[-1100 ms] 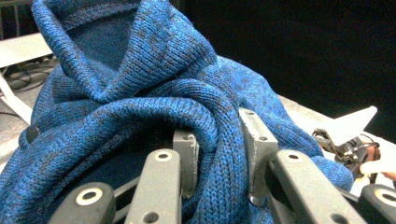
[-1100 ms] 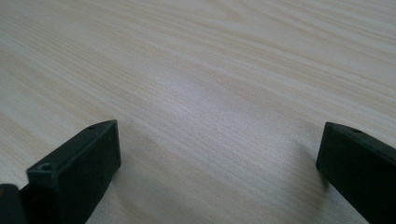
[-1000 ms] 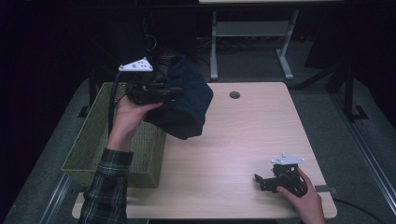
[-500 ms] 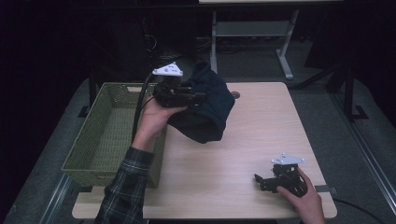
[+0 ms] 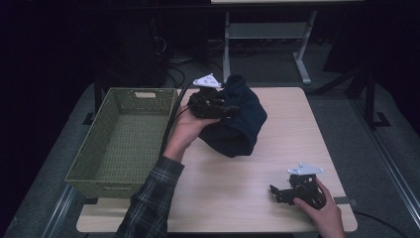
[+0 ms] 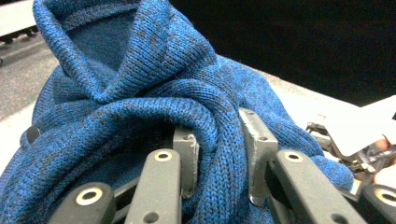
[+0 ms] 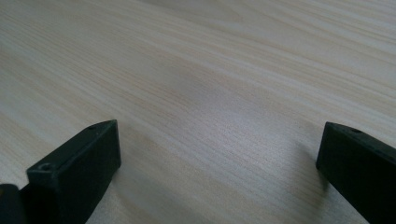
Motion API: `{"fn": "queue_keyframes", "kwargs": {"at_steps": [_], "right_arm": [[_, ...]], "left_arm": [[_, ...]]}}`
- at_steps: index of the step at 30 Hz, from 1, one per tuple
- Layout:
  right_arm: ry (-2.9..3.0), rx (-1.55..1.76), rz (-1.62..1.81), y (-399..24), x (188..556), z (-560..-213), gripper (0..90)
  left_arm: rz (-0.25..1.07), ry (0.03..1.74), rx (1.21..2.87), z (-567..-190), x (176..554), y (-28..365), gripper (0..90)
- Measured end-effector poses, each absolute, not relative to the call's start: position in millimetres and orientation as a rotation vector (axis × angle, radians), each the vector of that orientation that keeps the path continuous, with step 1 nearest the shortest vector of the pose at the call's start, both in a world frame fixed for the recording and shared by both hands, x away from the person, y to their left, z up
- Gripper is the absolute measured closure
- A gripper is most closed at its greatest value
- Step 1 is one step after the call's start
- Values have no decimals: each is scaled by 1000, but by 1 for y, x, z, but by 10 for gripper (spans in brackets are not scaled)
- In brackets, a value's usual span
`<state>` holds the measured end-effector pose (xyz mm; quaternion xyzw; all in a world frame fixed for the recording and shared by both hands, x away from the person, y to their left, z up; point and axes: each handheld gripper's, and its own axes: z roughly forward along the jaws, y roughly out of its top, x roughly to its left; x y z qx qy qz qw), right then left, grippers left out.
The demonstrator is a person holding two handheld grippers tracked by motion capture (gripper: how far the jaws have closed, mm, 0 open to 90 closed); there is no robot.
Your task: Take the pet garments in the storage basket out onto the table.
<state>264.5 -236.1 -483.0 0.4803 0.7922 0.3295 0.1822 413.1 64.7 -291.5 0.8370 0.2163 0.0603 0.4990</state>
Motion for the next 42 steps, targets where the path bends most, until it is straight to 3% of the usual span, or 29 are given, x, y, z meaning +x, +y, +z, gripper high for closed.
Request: {"fn": "queue_keyframes", "kwargs": {"at_steps": [16,42], "right_arm": [[2237,1353,930,-236,265,-483,0],[2236,1357,929,-236,264,-483,0]], "left_arm": [[71,526,2115,-346,432,8,710],[43,583,2219,-424,459,-41,690]]}}
